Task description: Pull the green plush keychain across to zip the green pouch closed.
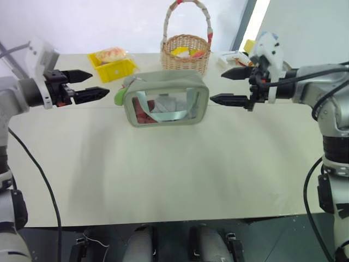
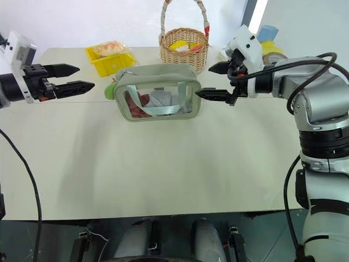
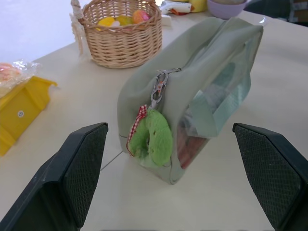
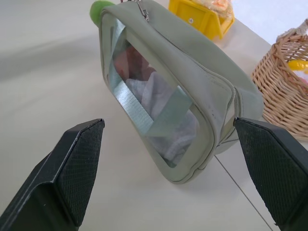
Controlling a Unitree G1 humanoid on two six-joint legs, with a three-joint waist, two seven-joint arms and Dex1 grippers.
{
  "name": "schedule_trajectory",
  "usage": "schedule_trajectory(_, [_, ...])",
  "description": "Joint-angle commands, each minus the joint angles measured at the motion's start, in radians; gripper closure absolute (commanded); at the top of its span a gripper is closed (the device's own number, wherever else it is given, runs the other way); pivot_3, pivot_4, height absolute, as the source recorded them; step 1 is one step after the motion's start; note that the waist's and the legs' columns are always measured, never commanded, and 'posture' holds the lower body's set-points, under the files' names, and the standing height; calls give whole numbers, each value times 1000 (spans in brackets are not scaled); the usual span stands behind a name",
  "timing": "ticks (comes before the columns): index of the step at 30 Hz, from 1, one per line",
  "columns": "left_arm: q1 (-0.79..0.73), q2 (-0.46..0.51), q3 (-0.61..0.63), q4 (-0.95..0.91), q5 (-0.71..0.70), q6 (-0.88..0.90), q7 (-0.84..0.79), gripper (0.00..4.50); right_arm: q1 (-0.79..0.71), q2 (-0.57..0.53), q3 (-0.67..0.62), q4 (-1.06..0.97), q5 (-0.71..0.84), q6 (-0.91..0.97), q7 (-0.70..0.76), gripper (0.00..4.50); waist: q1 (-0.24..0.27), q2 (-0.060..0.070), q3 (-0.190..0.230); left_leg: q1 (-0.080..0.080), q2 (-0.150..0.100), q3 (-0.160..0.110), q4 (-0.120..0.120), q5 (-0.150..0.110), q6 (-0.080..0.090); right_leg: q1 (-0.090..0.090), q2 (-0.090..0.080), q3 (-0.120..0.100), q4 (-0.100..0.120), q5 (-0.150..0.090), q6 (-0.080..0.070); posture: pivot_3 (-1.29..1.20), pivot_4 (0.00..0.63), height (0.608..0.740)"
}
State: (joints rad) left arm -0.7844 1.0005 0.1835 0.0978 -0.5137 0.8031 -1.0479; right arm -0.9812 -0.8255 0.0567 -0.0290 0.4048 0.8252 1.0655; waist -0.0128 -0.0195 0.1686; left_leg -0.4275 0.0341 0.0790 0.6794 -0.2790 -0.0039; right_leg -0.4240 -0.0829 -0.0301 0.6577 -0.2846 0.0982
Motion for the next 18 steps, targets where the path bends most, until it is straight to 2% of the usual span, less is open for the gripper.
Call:
schedule_trajectory(1, [7,46,30,-14,4,-18,-14,52,-19,-25,-16,-11,-3,-26,16,0,0,0,0,0,0,0,0,0,0,0,0,0,0,0,0,0,150,739])
schedule_trajectory(11, [-5,72,32,-21,-10,2,-15,52,-10,-27,7,-1,-40,-96,28,0,0,0,0,0,0,0,1,0,0,0,0,0,0,0,0,0,150,739])
schedule_trajectory(18, [-18,78,20,-37,19,-18,14,52,-102,23,70,107,-108,-197,56,0,-1,0,0,0,0,0,1,0,0,-1,0,0,1,0,0,0,150,739])
